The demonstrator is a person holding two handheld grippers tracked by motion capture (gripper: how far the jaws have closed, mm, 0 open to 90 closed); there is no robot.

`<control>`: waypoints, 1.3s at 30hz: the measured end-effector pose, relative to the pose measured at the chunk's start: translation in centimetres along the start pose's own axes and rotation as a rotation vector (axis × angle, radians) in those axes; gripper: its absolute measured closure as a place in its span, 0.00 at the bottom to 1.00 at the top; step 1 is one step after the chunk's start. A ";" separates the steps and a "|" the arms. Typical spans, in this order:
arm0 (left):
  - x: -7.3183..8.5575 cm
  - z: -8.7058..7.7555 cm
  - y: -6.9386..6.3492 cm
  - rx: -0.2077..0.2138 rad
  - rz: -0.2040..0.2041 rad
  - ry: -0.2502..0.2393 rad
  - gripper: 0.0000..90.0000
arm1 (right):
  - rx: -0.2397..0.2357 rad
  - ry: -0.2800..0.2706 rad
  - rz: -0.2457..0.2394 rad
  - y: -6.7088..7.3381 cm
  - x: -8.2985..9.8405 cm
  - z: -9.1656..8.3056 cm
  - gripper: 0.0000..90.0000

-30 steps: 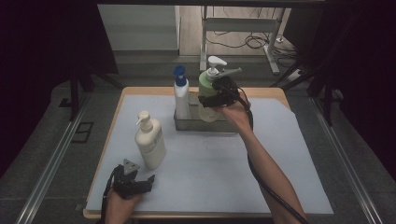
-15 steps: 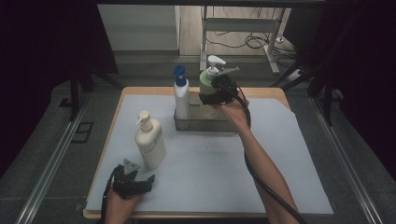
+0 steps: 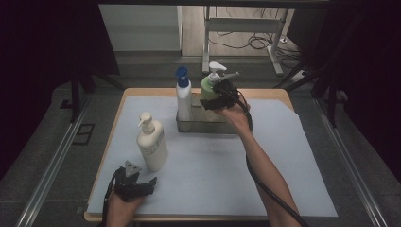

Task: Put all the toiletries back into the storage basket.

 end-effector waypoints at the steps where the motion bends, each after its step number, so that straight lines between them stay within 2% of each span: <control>1: 0.0 0.0 0.0 0.000 0.000 0.000 0.13 | -0.002 0.005 0.000 0.0 0.1 0.1 0.14; 19: 0.0 0.0 0.0 0.000 0.001 0.001 0.13 | -0.014 0.058 0.010 0.0 2.7 2.2 0.14; 27: 0.0 0.0 0.0 0.000 0.002 0.002 0.13 | -0.011 0.061 0.027 -0.2 3.5 2.8 0.14; 33: 0.0 0.0 0.0 -0.001 0.002 0.002 0.13 | -0.032 0.053 0.039 -0.3 3.8 3.1 0.14; 39: 0.0 0.0 0.0 -0.001 0.003 0.001 0.13 | -0.048 0.057 0.031 -0.3 3.9 3.0 0.13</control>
Point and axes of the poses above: each handheld gripper's, and its own axes: z roughly forward along the jaws, x roughly out of its underside, y roughly to its left, the point moved 10 cm from there along z, roughly forward along the jaws, and after that the axes turned 2 degrees about x, right-handed, at the moved point
